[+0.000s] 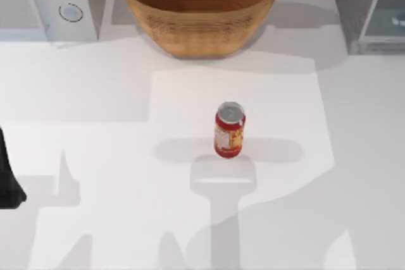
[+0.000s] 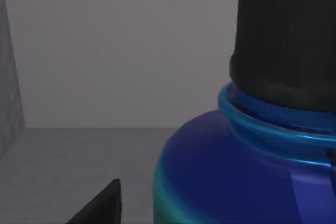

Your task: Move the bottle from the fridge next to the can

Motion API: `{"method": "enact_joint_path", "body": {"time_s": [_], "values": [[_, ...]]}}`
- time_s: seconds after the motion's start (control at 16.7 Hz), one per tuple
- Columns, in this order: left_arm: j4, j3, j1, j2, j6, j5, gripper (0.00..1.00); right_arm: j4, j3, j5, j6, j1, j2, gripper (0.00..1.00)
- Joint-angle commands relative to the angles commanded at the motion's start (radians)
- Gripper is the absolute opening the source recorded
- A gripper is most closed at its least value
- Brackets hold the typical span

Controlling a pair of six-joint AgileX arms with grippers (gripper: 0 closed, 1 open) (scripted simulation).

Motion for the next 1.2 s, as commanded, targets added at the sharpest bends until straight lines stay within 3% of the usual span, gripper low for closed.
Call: {"method": "enact_joint_path", "body": {"time_s": [0.06,0.84,1.2], "values": [[0.0,0.0,0.0,0.0,0.0,0.0,1.0,0.0,0.0,0.0,0.0,0.0,0.0,1.0],[0.0,0.0,0.0,0.0,0.0,0.0,1.0,0.0,0.0,0.0,0.0,0.0,0.0,0.02],[0.0,0.0,0.0,0.0,0.0,0.0,1.0,0.0,0.0,0.0,0.0,0.0,0.0,0.0]]}}
